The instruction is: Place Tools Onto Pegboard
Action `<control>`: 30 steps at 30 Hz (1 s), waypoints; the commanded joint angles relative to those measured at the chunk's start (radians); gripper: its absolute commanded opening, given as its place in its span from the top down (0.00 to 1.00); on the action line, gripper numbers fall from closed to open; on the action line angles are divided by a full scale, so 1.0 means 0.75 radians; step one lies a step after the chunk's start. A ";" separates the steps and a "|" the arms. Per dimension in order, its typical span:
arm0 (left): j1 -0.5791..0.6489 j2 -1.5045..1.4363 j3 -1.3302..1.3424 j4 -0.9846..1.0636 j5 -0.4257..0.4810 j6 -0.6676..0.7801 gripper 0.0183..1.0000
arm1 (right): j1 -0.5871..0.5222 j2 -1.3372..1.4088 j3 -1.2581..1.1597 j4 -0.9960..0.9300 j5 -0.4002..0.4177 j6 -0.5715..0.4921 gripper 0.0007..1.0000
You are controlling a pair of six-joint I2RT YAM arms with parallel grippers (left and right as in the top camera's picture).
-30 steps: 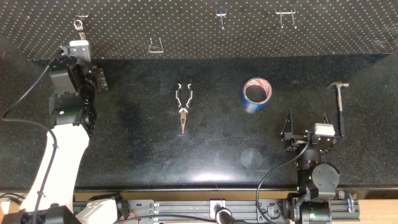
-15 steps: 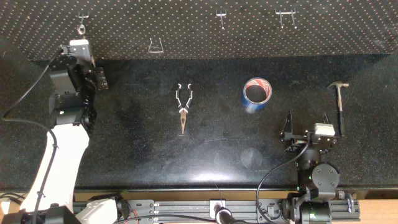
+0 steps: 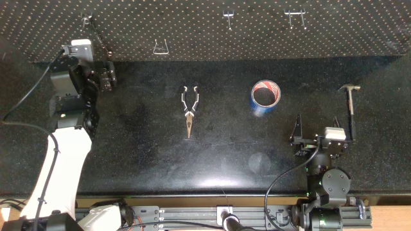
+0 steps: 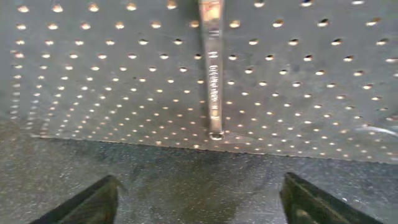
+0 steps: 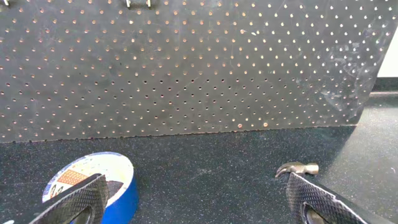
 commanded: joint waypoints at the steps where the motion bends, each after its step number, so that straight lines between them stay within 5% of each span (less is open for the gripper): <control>1: 0.003 -0.074 0.035 -0.130 0.180 -0.063 0.06 | -0.007 -0.010 -0.009 -0.003 -0.013 -0.023 0.06; 9: 0.003 -0.328 0.035 -0.715 0.199 -0.351 0.00 | -0.007 -0.010 -0.009 -0.003 -0.013 -0.023 0.06; 17: -0.016 -0.621 0.035 -1.218 0.494 -0.520 0.00 | -0.007 -0.010 -0.009 -0.003 -0.013 -0.023 0.06; 23: -0.249 -0.490 0.037 -1.434 0.443 -0.516 0.00 | -0.007 -0.010 -0.009 -0.003 -0.013 -0.023 0.06; 30: -0.762 -0.111 0.274 -1.429 0.123 -0.606 0.00 | -0.007 -0.010 -0.009 -0.003 -0.013 -0.023 0.06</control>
